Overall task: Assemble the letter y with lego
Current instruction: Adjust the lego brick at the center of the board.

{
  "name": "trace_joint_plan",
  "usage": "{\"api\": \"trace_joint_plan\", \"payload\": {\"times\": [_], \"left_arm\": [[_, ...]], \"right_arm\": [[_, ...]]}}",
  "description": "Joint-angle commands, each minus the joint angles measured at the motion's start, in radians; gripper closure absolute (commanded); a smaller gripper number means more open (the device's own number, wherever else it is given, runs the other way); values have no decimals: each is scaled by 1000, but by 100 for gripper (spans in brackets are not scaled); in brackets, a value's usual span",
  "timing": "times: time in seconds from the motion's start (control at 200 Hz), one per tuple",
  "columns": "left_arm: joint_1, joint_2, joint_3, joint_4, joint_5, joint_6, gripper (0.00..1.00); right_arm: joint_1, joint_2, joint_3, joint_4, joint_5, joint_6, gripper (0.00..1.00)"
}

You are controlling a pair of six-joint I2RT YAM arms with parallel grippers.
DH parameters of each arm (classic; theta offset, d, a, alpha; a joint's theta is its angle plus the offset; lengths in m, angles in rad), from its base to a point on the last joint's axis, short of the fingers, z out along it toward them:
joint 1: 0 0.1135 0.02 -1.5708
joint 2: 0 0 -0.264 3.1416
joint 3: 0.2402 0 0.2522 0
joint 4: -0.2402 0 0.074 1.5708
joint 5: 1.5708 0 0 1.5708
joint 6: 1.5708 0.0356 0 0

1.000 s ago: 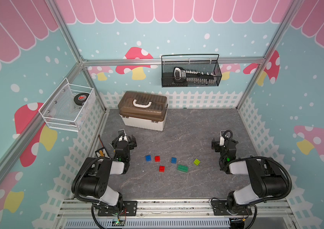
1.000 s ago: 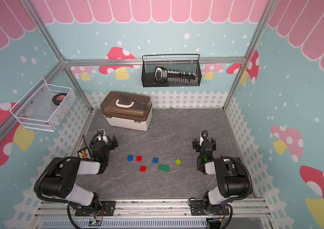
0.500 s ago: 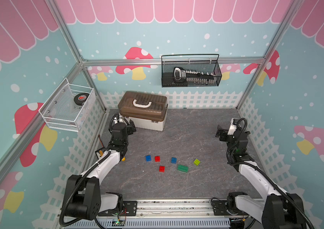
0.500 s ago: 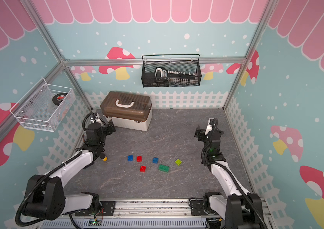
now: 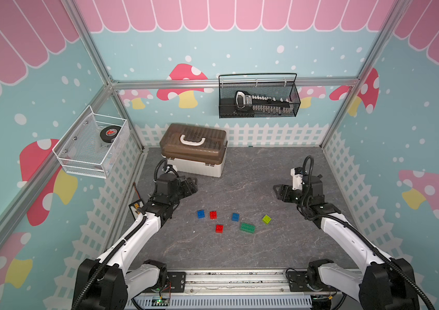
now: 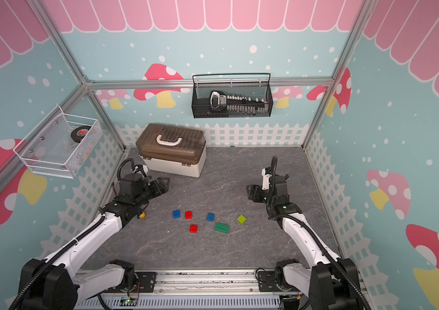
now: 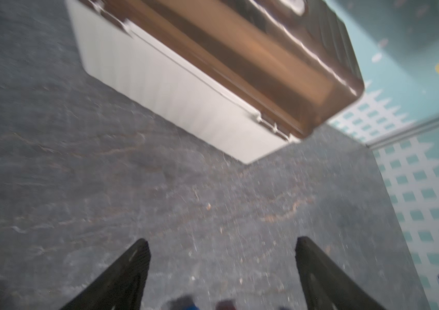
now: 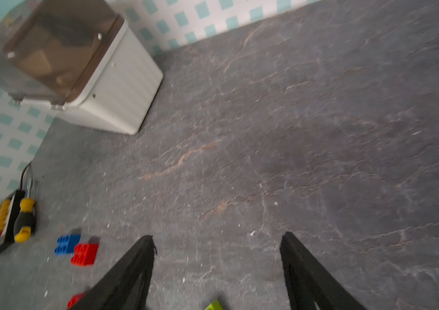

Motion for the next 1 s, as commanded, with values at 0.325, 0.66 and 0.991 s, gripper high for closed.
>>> {"api": "trace_joint_plan", "payload": {"times": [0.325,0.66,0.991], "left_arm": [[-327,-49,-172,-137,23,-106,31],[-371,-154,-295,-144,12,-170,40],[-426,38,-268,0,114,-170,52]], "right_arm": [[199,69,67,-325,82,-88,33],[389,173,112,-273,37,-123,34],[404,217,115,-249,57,-95,34]]}}
